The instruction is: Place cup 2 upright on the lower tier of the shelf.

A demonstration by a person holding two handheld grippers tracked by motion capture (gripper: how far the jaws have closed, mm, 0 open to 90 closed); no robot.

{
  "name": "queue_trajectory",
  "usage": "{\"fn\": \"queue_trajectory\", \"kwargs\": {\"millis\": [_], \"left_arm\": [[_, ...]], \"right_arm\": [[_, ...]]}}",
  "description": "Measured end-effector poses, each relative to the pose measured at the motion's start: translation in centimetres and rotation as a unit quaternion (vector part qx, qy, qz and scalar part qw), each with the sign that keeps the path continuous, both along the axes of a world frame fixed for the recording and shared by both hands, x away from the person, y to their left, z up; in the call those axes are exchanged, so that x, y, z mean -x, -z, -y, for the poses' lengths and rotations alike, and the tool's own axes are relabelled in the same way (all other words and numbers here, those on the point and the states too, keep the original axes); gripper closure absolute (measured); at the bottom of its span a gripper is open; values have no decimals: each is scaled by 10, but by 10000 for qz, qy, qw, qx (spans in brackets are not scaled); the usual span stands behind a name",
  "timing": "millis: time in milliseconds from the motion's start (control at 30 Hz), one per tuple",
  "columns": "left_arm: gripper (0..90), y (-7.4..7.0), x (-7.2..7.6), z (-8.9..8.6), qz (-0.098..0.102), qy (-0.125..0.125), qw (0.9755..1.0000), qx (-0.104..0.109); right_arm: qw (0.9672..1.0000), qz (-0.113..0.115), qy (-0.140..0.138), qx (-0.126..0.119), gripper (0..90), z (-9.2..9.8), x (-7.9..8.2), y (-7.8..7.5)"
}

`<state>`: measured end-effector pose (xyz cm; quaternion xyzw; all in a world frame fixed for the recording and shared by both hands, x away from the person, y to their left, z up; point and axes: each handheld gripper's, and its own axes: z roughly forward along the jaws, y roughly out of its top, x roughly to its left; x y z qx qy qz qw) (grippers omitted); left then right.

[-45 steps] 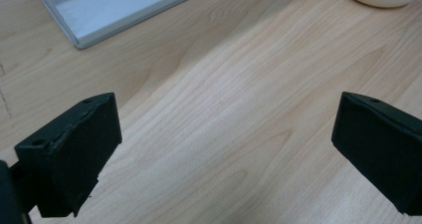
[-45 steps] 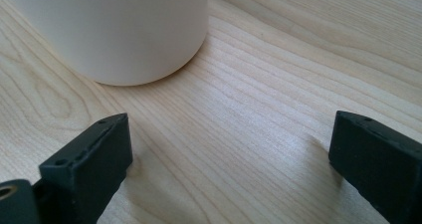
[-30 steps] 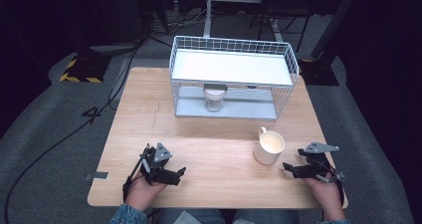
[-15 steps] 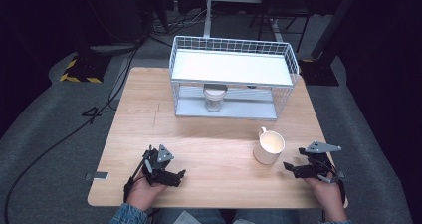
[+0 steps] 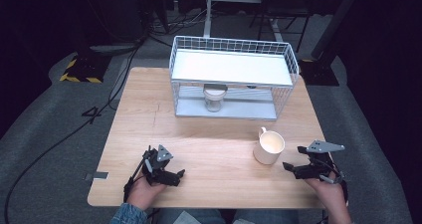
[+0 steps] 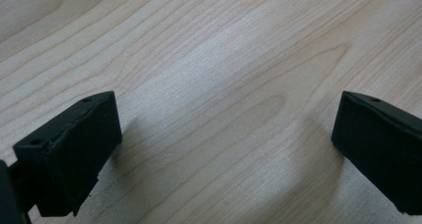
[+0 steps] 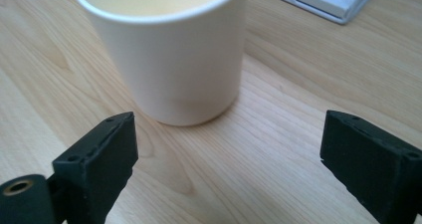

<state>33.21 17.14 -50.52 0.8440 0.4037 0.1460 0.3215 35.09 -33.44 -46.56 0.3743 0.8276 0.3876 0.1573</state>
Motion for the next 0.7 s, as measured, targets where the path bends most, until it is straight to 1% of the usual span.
{"fn": "queue_trajectory", "kwargs": {"millis": [67, 200, 367, 533, 633, 700], "left_arm": [[0, 0, 0, 0, -13, -16, 10000, 26], [0, 1, -1, 0, -20, -25, 10000, 52], [0, 0, -1, 0, -7, -23, 10000, 29], [0, 0, 1, 2, -9, -148, 9999, 6], [0, 1, 3, 4, -19, -245, 9997, 60], [0, 0, 3, 4, 1, -261, 9997, 27]], "right_arm": [[10000, 28, -73, -46, 79, -3, 1, -4], [9998, 14, -171, -138, 79, -10, 1, -8], [9995, 55, -251, -206, 79, -17, -2, -10], [9990, 24, -394, -207, 79, -29, -9, -9], [9988, 17, -444, -200, 78, -35, -14, -9], [9987, 14, -464, -229, 78, -38, -17, -7]]}}
